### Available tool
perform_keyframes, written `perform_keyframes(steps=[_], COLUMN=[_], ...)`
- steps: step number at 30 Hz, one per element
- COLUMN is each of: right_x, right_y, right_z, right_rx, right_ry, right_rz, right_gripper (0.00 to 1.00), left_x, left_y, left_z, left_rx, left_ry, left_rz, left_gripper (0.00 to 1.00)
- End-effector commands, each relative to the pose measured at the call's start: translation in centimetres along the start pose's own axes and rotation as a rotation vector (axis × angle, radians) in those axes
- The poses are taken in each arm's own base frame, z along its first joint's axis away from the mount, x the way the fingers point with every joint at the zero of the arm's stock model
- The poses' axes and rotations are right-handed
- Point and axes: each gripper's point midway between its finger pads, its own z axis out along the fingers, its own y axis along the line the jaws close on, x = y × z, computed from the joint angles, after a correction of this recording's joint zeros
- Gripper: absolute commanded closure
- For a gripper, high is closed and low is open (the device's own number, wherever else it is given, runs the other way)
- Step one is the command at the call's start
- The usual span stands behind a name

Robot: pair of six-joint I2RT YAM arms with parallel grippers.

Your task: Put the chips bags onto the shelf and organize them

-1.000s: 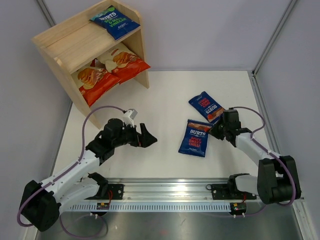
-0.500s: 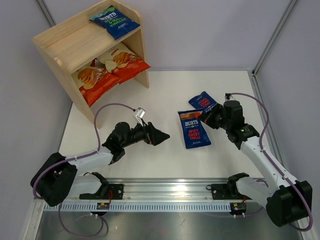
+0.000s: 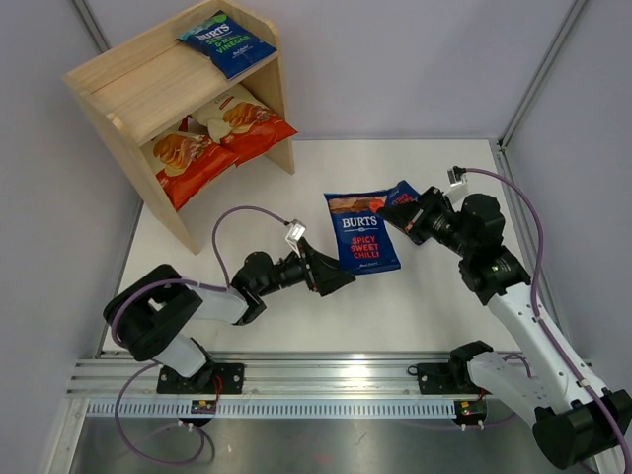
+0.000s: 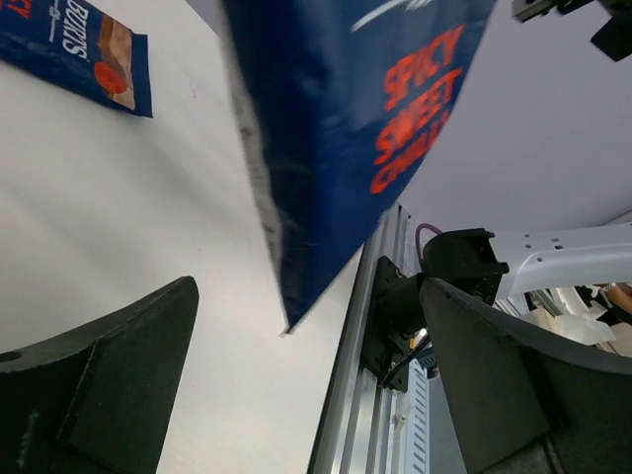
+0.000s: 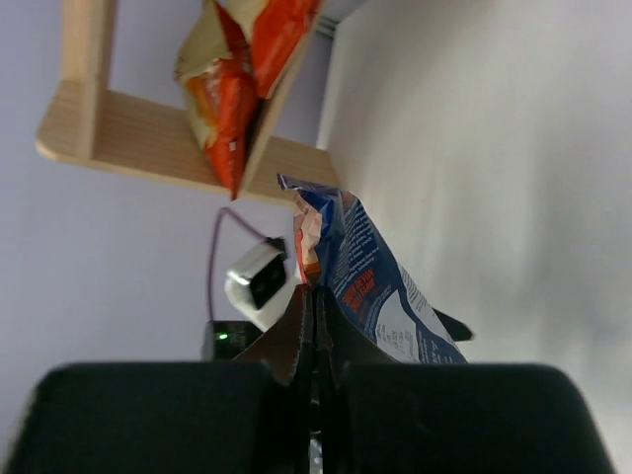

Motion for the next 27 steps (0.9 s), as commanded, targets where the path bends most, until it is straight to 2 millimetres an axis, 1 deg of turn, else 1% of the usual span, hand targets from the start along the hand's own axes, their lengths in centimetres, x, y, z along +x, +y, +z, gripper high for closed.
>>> perform_keyframes(steps=[1, 2, 4, 6, 7, 8, 10, 11, 13, 14, 16, 18, 20, 22, 24, 27], right_x=[-0.3, -0.5, -0.5, -0.6, -0.6, -0.7, -0.8, -0.9, -0.9, -0.9, -0.6, -0.6, -0.5, -0.3, -0.3, -0.3], right_y=[6.4, 7.2, 7.9, 7.9, 8.1, 7.9, 8.0, 7.8, 8.0, 8.3, 8.7, 9.6, 10.6, 11.6, 12.4, 13.0], right_z=[-1.7, -2.0, -2.6, -2.8, -3.2, -3.2, -3.5, -3.5, -3.7, -3.7, -3.9, -4.1, -4.5, -5.1, -5.5, -6.1], right_rx=[-0.223, -0.26, -0.283, -0.285, -0.291, -0.286, -0.292, -0.289, -0.303, -0.318, -0.341, -0.375, -0.414, -0.448, -0.472, -0.498], right_ry=[0.029, 0.021, 0.019, 0.003, -0.005, -0.016, -0.028, -0.04, -0.043, -0.038, -0.026, -0.019, -0.011, -0.002, 0.002, -0.001], right_rz=[0.021, 0.017, 0.037, 0.048, 0.049, 0.06, 0.065, 0.071, 0.089, 0.102, 0.111, 0.118, 0.12, 0.115, 0.111, 0.105], right_gripper=[1.0, 1.0, 1.0, 1.0, 1.0, 1.0, 1.0, 1.0, 1.0, 1.0, 1.0, 1.0, 1.0, 1.0, 1.0, 1.0], left_x=[-4.0, -4.1, -4.5, -4.7, -5.2, -5.3, -5.9, -6.7, -7.4, -8.1, -8.8, -9.9, -10.7, -11.6, -12.1, -12.9], left_y=[-4.7, -5.2, -6.2, -7.0, -8.0, -8.6, -9.4, -10.0, -10.7, -11.6, -12.3, -13.4, -14.0, -14.1, -14.4, -15.4], left_z=[0.0, -0.1, -0.4, -0.2, -0.4, -0.4, -0.7, -1.1, -1.4, -1.7, -1.8, -2.0, -2.0, -2.0, -2.1, -2.2], left_rx=[0.206, 0.222, 0.255, 0.262, 0.281, 0.281, 0.283, 0.287, 0.295, 0.312, 0.325, 0.354, 0.364, 0.353, 0.358, 0.386], left_ry=[-0.196, -0.218, -0.252, -0.281, -0.301, -0.322, -0.357, -0.393, -0.42, -0.446, -0.469, -0.5, -0.521, -0.557, -0.573, -0.589], left_rz=[0.113, 0.114, 0.13, 0.154, 0.176, 0.195, 0.204, 0.211, 0.219, 0.233, 0.236, 0.236, 0.227, 0.207, 0.197, 0.189], left_gripper=[0.01, 0.01, 0.01, 0.01, 0.01, 0.01, 0.01, 0.01, 0.01, 0.01, 0.01, 0.01, 0.02, 0.08, 0.12, 0.24])
